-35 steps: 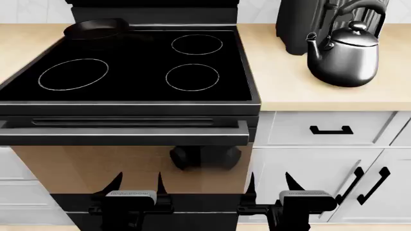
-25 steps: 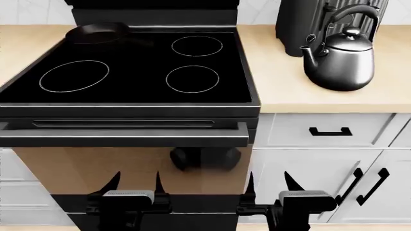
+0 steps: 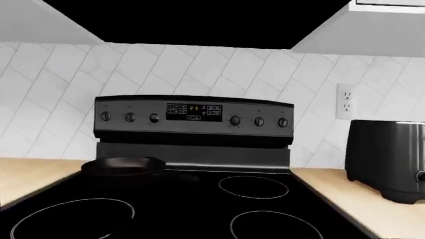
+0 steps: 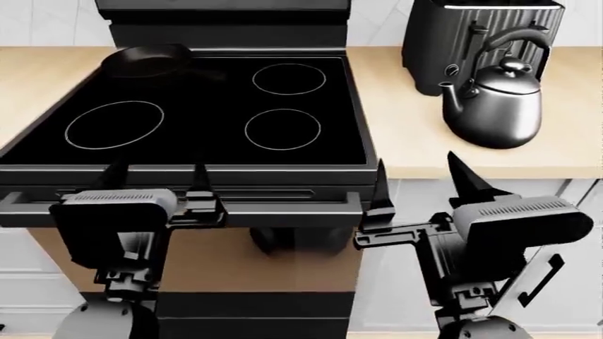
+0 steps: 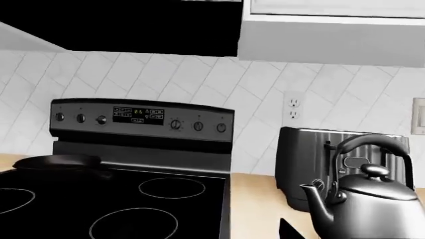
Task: Pick the kettle from the counter and place it on a stove burner. Then turn the burner on.
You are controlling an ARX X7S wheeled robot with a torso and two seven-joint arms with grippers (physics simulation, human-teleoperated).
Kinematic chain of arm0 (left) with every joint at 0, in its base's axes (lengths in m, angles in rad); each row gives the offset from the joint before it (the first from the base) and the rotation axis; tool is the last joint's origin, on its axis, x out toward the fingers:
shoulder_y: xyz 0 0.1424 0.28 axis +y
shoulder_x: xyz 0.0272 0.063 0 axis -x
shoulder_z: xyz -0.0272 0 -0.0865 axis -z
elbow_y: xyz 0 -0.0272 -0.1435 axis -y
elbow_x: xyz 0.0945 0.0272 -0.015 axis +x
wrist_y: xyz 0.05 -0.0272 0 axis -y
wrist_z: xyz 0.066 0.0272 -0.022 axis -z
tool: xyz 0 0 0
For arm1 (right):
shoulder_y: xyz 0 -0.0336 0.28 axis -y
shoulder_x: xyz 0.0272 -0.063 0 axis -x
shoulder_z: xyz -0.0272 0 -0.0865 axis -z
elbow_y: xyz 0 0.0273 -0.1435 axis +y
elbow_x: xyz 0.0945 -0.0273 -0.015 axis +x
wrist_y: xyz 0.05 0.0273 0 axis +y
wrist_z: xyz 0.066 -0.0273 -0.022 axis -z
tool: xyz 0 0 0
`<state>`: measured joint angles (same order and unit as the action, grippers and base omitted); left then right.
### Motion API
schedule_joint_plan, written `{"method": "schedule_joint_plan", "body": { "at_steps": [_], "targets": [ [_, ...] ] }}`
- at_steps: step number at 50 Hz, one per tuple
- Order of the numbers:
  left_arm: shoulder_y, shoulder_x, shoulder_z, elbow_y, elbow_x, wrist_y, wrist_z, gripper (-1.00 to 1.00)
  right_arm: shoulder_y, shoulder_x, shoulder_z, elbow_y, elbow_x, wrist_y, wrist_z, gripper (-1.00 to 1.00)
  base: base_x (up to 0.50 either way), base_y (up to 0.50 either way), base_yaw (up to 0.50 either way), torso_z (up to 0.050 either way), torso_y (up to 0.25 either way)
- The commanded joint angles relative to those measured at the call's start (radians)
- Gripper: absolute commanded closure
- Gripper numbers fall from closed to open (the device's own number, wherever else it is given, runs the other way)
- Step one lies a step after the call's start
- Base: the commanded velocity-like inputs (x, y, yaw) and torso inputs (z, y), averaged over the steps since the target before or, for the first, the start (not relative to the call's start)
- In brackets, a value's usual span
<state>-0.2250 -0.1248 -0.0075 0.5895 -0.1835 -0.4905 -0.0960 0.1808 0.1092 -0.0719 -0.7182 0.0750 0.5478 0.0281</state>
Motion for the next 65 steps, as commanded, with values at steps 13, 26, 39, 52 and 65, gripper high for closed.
{"method": "schedule_joint_plan", "body": {
  "at_steps": [13, 26, 39, 52, 65],
  "targets": [
    [-0.04, -0.044, 0.023, 0.162, -0.035, -0.092, -0.025, -1.0, 0.023, 0.046, -0.007, -0.185, 0.052, 0.061, -0.01, -1.0, 0.13, -0.5, 0.0, 0.0, 0.0],
    [-0.04, -0.05, 0.03, 0.171, -0.026, -0.086, -0.05, -1.0, 0.009, 0.059, 0.012, -0.223, 0.074, 0.052, 0.001, -1.0, 0.33, -0.5, 0.0, 0.0, 0.0],
    [-0.038, -0.054, 0.027, 0.179, -0.034, -0.081, -0.066, -1.0, -0.001, 0.061, 0.033, -0.24, 0.099, 0.04, 0.018, -1.0, 0.33, -0.5, 0.0, 0.0, 0.0],
    [-0.047, -0.038, -0.036, 0.22, -0.091, -0.082, -0.096, -1.0, -0.006, 0.089, -0.004, -0.241, 0.083, 0.028, 0.034, -1.0, 0.4, -0.41, 0.0, 0.0, 0.0],
    [-0.047, -0.046, -0.032, 0.22, -0.099, -0.076, -0.109, -1.0, -0.025, 0.097, 0.002, -0.241, 0.119, -0.034, 0.047, -1.0, 0.49, -0.19, 0.0, 0.0, 0.0]
  ]
}}
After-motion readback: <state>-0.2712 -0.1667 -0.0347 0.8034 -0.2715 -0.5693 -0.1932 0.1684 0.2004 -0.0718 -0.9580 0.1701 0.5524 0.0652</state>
